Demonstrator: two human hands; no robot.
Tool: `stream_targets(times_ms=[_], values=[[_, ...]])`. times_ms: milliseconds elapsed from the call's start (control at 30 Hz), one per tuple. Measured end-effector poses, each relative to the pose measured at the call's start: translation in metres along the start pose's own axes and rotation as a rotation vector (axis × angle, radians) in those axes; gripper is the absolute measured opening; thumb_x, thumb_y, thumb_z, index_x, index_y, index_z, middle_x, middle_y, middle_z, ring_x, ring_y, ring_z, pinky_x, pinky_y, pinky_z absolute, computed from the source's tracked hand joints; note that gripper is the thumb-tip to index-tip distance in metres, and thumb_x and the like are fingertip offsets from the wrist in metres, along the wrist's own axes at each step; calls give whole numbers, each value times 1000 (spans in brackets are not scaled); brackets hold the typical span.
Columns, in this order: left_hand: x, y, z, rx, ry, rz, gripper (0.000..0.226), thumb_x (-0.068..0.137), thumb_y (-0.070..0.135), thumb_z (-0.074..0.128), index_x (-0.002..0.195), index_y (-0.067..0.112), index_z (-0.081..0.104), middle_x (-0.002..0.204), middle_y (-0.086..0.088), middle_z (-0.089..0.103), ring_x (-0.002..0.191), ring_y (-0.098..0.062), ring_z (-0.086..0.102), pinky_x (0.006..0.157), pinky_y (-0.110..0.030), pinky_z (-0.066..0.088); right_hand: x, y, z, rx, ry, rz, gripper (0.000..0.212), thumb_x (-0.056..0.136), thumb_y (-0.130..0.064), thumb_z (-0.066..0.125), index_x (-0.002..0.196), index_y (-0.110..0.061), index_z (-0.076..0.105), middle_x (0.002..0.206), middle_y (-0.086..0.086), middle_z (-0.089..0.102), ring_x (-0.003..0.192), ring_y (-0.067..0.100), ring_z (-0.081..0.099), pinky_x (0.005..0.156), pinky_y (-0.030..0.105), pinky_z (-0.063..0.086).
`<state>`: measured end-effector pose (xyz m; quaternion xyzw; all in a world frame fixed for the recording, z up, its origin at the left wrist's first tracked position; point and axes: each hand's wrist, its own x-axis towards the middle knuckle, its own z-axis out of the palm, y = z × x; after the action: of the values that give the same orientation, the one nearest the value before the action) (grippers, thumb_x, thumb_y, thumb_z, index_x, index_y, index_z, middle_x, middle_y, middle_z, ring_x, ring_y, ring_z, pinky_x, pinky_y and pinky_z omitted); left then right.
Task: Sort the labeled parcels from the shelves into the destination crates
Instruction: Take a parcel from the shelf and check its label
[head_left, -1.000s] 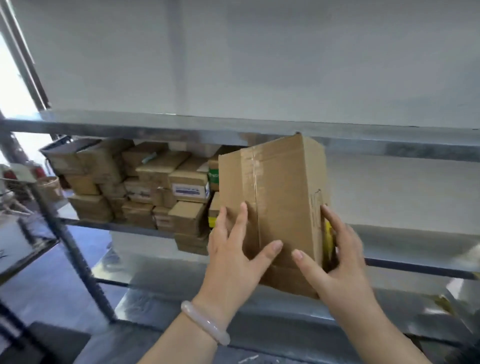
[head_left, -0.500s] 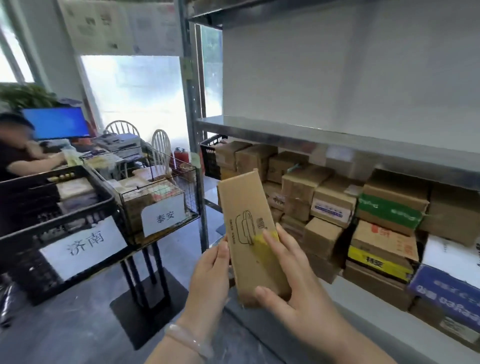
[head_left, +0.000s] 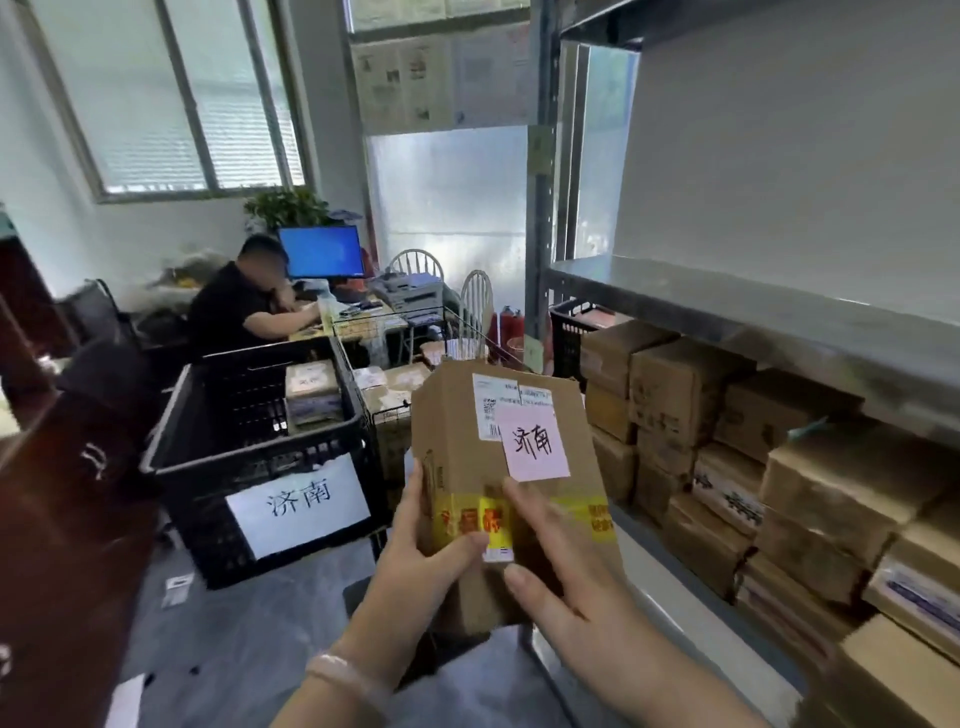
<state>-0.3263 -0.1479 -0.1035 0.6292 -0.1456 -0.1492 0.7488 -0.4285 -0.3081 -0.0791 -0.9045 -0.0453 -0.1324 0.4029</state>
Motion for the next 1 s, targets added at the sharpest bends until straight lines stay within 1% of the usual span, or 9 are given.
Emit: stream_targets(times_ms=[167, 267, 333, 500, 600, 733, 800, 900, 1000], values=[[25, -1, -26, -140, 69, -29, 106, 51, 34, 96, 136, 63, 40, 129, -2, 66, 106, -31, 70, 77, -42, 61, 58, 49, -9, -22, 224, 186, 74, 86, -49, 65, 140, -62, 16, 157, -18, 13, 143, 6, 14, 116, 39, 23], [41, 4, -44, -173, 111, -13, 98, 56, 31, 92, 135, 63, 42, 124, 0, 70, 106, -31, 70, 76, -39, 61, 90, 64, 0, 256, 111, 223, 82, 76, -55, 70, 137, -64, 16, 145, -23, 36, 122, -11, 42, 95, 15, 41], [54, 9, -57, -163, 145, 12, 90, 64, 29, 87, 135, 60, 43, 120, 1, 71, 104, -29, 71, 75, -35, 61, 112, 66, 13, 325, 79, 183, 84, 69, -61, 67, 137, -67, 19, 135, -35, 41, 107, -26, 46, 79, 2, 42], [101, 18, -110, 33, 295, 76, 62, 89, 33, 70, 138, 58, 42, 116, 8, 72, 97, -11, 72, 68, -19, 57, 183, 57, 50, 323, 78, 128, 74, 79, -54, 69, 123, -82, 16, 134, -33, 37, 119, -4, 44, 104, 31, 40], [136, 29, -151, 177, 362, 138, 53, 91, 42, 65, 126, 72, 37, 134, 6, 57, 105, -11, 67, 81, -27, 58, 236, 47, 75, 298, 63, 86, 73, 81, -54, 68, 129, -78, 18, 130, -37, 34, 119, -1, 45, 104, 35, 43], [182, 45, -216, 348, 363, 166, 84, 83, 50, 71, 137, 71, 10, 142, 8, 44, 120, -11, 56, 95, -30, 53, 309, 27, 118, 279, 48, 57, 77, 80, -52, 71, 137, -69, 21, 144, -19, 38, 128, 10, 45, 104, 43, 46], [203, 55, -254, 449, 368, 162, 102, 78, 52, 75, 138, 72, -5, 143, 13, 37, 120, -6, 51, 89, -14, 47, 347, 12, 142, 234, 37, 36, 80, 77, -55, 72, 138, -67, 21, 146, -14, 39, 130, 11, 44, 104, 44, 45], [237, 66, -310, 512, 369, 133, 98, 82, 47, 75, 138, 72, -1, 142, 11, 38, 106, 9, 48, 73, -2, 39, 405, -6, 176, 145, -1, 34, 84, 75, -61, 70, 141, -64, 18, 143, -10, 42, 126, 13, 44, 105, 41, 42], [268, 70, -356, 525, 367, 64, 93, 84, 44, 75, 145, 65, 9, 140, 7, 42, 107, 2, 52, 82, -11, 43, 458, -14, 212, 101, -73, 68, 86, 76, -57, 70, 145, -59, 17, 144, -4, 40, 125, 14, 45, 107, 41, 40]])
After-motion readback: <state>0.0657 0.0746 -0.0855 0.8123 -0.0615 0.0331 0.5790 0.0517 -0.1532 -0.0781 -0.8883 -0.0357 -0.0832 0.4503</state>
